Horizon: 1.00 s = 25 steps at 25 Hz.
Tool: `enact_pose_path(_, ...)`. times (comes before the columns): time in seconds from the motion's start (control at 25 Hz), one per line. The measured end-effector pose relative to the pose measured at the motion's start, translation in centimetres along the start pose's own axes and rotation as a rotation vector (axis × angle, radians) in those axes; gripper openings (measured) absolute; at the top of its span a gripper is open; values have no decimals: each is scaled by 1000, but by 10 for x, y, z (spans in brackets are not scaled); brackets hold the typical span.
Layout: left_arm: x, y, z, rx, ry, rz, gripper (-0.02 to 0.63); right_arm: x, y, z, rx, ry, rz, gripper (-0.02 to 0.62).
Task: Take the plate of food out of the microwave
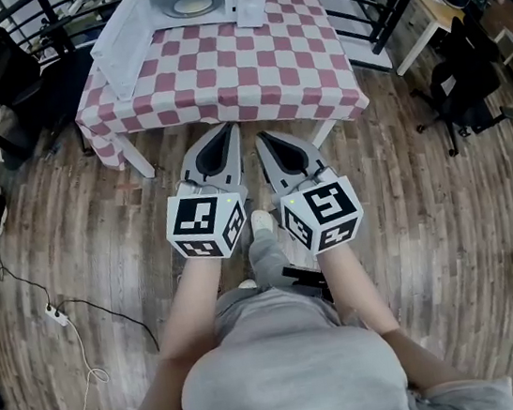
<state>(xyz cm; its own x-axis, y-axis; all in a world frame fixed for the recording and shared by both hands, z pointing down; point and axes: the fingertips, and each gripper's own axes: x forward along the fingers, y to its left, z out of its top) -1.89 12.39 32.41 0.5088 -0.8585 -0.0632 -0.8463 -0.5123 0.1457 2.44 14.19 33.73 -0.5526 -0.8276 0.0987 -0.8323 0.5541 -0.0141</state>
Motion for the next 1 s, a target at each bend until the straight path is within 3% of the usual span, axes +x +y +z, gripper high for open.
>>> enact_pose_path(1.0,127,85,12,30,7,80,2,137,-87,26,25,-13,72,26)
